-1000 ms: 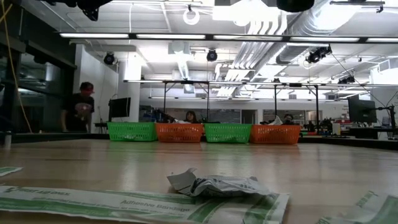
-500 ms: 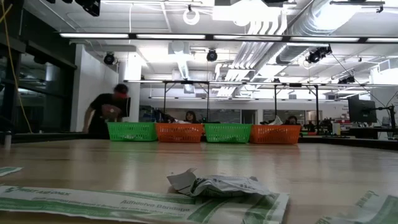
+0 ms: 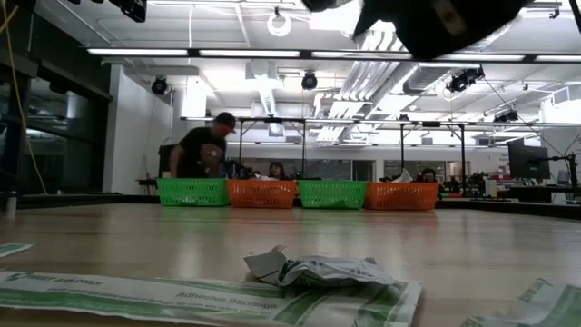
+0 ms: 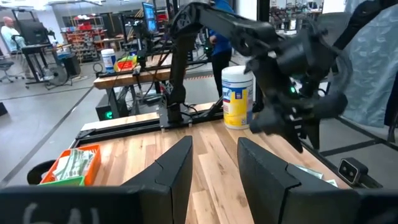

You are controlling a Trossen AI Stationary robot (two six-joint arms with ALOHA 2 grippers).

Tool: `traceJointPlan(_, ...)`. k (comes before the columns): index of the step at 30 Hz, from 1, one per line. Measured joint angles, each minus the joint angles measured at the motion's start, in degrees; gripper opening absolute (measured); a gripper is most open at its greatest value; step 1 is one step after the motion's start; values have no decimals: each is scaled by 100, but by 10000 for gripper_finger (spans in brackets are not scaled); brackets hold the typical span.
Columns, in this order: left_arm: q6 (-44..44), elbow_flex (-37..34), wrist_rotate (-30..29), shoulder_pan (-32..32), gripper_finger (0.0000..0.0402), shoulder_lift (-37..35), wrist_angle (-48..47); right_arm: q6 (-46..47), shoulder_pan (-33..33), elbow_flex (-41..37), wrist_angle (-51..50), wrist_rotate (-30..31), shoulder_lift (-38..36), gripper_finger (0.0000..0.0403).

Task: Pick & Place First Aid Supplies
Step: Put the green bandage pack in the right orange bin

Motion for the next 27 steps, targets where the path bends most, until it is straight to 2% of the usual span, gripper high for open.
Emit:
traceJointPlan(5, 0, 0, 0, 0, 124, 0, -1, 164, 97, 34, -116, -749, 430, 149)
traceJointPlan(10, -2, 0, 0, 0, 124, 0, -2, 241, 331, 34, -411, -963, 579, 149)
traceJointPlan(12, -2, 0, 0, 0, 124, 0, -2, 337, 407, 35, -620, -865, 579, 149)
traceJointPlan(20, 2, 0, 103, 0, 124, 0, -4, 599, 777, 40, -852, 240, 736, 149)
traceJointPlan(27, 4, 0, 106, 0, 124, 0, -2, 680, 943, 28, -1163, 453, 1003, 149)
